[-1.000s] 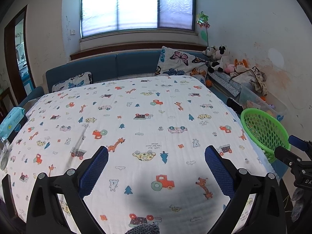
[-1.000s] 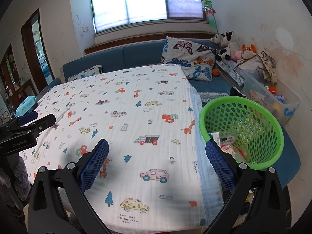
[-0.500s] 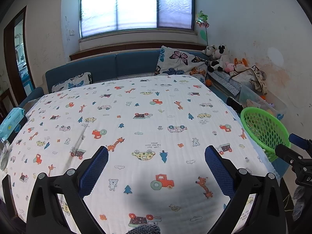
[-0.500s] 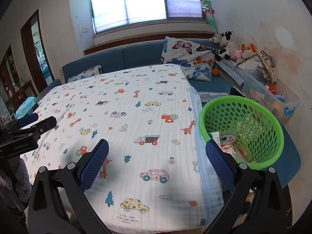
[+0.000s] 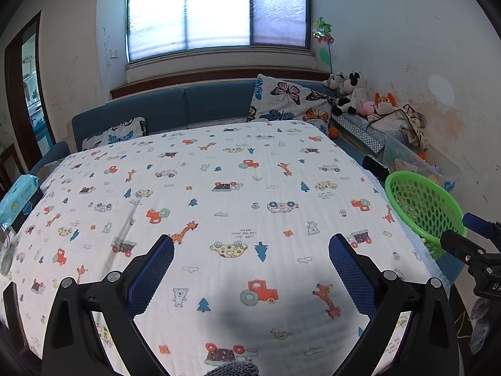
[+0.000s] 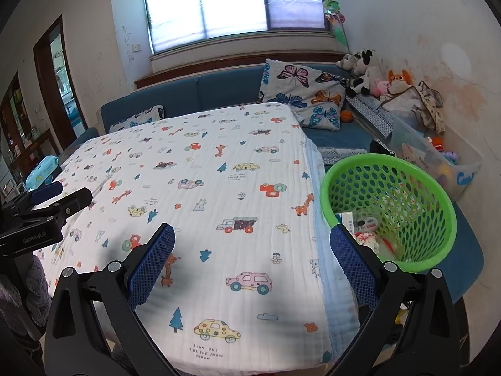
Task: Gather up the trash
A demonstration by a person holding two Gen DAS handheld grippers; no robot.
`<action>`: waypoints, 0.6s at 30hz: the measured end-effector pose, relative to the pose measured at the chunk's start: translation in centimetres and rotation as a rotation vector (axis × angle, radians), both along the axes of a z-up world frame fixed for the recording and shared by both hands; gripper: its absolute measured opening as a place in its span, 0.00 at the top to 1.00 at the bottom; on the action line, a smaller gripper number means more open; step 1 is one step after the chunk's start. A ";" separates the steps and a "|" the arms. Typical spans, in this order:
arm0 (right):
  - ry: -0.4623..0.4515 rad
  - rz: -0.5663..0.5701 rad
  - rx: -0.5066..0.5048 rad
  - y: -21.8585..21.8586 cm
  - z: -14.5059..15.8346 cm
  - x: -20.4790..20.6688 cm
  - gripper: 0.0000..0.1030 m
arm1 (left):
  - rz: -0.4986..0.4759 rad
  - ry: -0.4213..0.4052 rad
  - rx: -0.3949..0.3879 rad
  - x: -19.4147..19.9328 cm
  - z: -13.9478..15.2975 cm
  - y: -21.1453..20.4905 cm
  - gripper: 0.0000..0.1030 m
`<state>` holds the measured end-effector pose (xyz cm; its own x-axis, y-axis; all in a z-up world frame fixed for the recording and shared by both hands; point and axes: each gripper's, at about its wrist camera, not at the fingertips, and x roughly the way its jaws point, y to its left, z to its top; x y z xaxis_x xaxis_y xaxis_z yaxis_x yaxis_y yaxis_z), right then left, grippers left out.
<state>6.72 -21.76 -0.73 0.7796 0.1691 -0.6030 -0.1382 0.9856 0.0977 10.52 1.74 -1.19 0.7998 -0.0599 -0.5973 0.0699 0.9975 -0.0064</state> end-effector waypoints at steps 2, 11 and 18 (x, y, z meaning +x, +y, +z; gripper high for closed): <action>-0.001 0.001 0.002 0.1 0.0 -0.1 0.04 | 0.000 0.000 0.001 0.0 0.0 0.0 0.07; 0.001 0.002 0.006 0.2 0.1 -0.1 0.04 | -0.003 0.000 0.000 0.0 0.0 0.0 0.07; 0.000 0.003 0.009 0.2 0.2 0.0 0.04 | -0.003 -0.010 0.006 -0.1 0.0 0.0 0.07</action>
<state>6.71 -21.52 -0.57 0.7792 0.1767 -0.6013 -0.1408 0.9843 0.1068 10.42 1.73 -1.19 0.8056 -0.0586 -0.5896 0.0729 0.9973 0.0004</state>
